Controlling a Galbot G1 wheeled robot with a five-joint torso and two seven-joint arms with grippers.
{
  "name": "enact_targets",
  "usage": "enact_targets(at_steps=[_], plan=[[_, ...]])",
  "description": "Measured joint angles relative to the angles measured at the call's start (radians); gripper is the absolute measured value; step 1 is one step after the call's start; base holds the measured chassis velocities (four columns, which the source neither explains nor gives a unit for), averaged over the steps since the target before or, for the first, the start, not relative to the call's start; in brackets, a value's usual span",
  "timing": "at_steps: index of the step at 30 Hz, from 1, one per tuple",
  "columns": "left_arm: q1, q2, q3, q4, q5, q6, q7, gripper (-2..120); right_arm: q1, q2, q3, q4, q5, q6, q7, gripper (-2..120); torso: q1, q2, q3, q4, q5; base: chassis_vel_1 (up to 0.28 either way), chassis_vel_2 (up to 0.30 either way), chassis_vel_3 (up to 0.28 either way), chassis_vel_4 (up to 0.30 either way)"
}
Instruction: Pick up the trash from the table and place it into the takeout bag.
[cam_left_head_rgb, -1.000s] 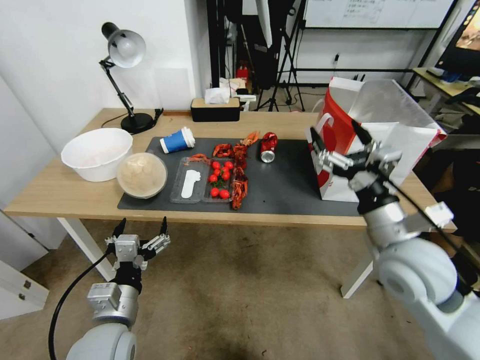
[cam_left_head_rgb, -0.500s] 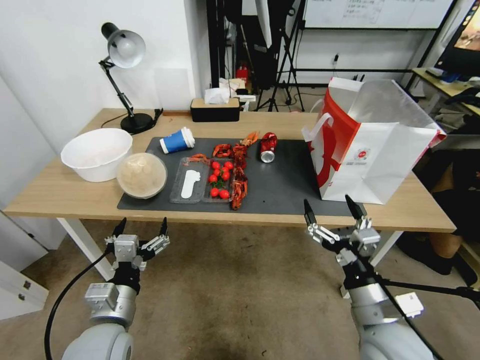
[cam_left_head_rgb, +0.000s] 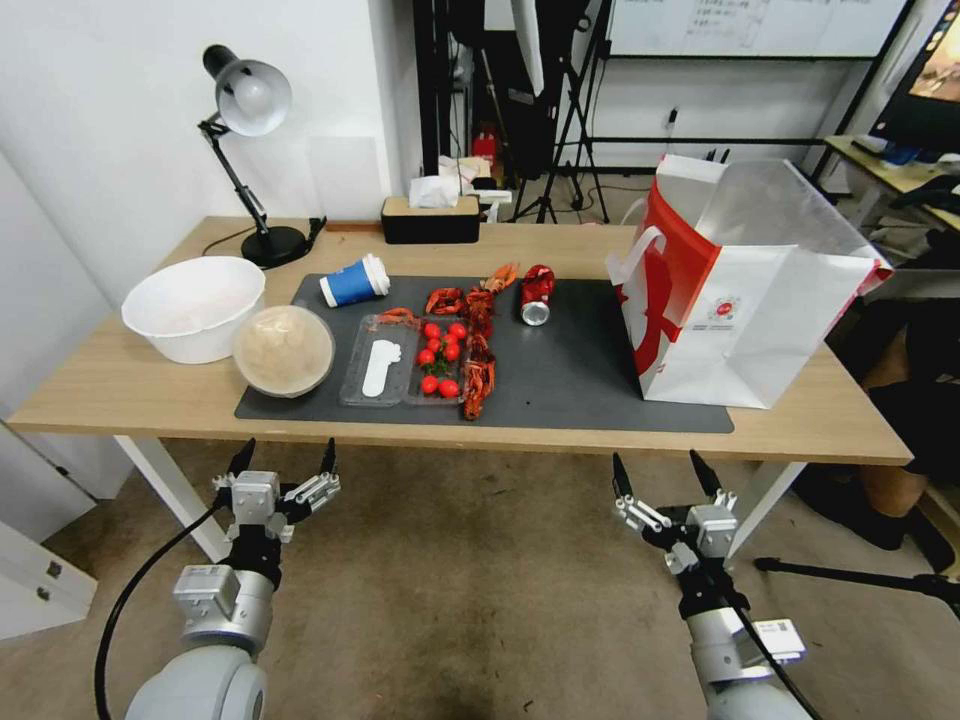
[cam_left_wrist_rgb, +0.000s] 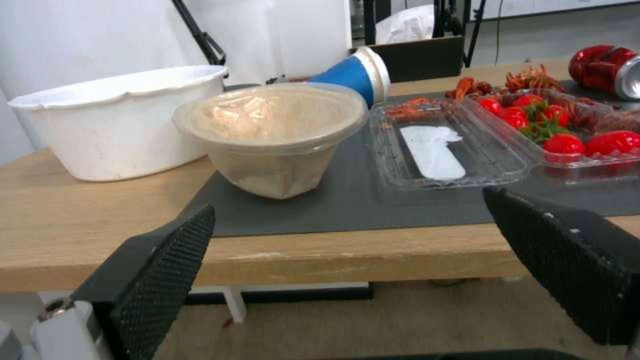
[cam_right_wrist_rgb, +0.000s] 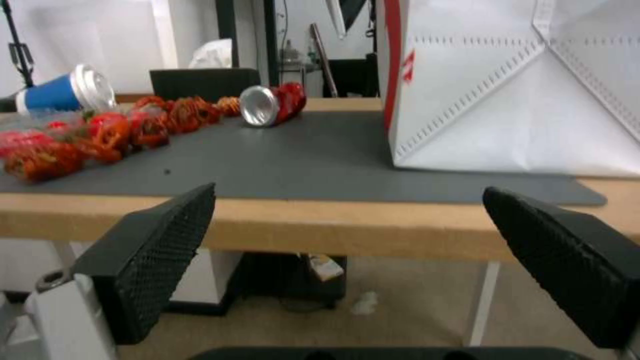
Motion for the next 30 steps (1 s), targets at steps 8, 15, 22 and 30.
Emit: enact_targets(at_steps=[8,15,22,30], plan=[[0.003,-0.004,-0.001,0.003,0.002,-0.009,0.000,100,0.012,0.003,-0.007,0.007,0.000,-0.002,0.007,100,0.000,0.000,0.000,0.0000,-0.0001,0.000,0.000,0.000,0.000],[0.008,-0.006,-0.004,-0.004,0.003,-0.014,0.000,100,0.031,-0.006,-0.014,0.056,0.019,-0.047,0.025,100,0.000,0.000,0.000,-0.0001,-0.0001,0.000,0.000,0.000,0.000],[0.010,-0.007,-0.006,-0.012,0.005,-0.016,0.000,100,0.157,-0.035,-0.069,0.112,0.123,-0.167,0.080,100,0.000,0.000,0.000,-0.0002,-0.0001,0.000,0.000,0.000,0.000],[0.001,-0.017,-0.011,-0.011,0.007,-0.016,0.000,100,0.417,-0.073,-0.203,0.066,0.276,-0.289,0.156,100,0.000,0.000,0.000,0.0000,0.0001,0.000,0.000,0.000,0.000]])
